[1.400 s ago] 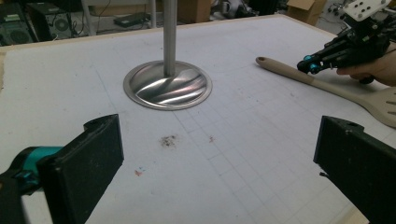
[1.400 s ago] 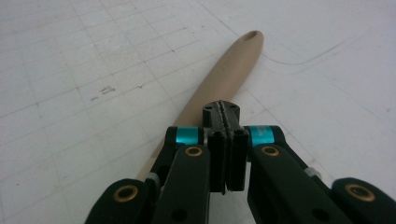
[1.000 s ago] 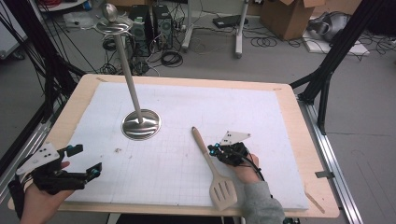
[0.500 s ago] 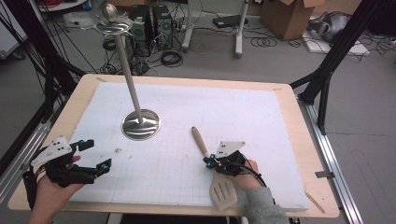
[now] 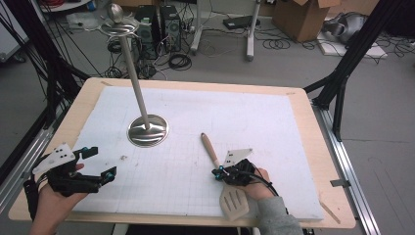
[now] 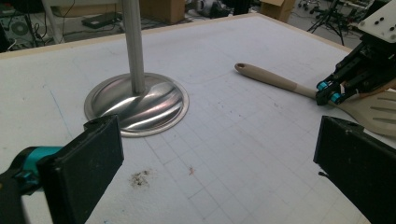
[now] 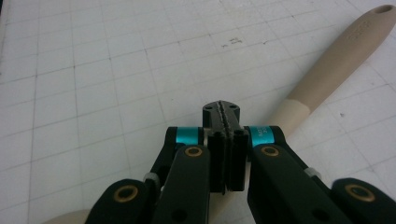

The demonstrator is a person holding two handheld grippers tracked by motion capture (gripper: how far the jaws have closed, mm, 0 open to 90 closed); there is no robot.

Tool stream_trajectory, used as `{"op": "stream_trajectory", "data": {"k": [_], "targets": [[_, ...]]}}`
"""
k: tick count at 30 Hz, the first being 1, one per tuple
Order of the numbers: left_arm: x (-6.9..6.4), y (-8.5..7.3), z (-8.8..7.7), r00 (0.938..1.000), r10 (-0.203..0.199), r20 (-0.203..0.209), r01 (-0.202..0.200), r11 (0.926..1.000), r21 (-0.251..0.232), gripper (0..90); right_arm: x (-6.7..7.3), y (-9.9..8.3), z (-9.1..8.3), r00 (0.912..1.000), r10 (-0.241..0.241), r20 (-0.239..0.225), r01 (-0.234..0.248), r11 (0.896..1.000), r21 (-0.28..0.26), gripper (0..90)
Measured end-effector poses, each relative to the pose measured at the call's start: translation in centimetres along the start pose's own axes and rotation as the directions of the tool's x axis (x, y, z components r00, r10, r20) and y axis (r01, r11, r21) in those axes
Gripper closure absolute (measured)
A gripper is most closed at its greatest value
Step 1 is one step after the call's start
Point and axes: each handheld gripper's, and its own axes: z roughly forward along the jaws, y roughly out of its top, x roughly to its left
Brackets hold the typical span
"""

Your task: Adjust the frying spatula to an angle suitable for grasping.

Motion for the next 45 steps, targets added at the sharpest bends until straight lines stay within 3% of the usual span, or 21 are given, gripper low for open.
{"op": "stream_trajectory", "data": {"k": [17,45], "targets": [[0.1,-0.1,0.4,1.0000,0.001,0.005,-0.001,0.9999,0.010,2.0,0.2,-0.1,-0.9,0.9982,0.040,0.044,-0.041,0.999,0.032,90.0],[0.1,0.6,1.7,0.9994,0.009,0.034,-0.009,0.9999,0.007,2.0,-0.5,-3.0,-3.9,0.9933,0.095,0.066,-0.096,0.995,0.013,90.0]]}}
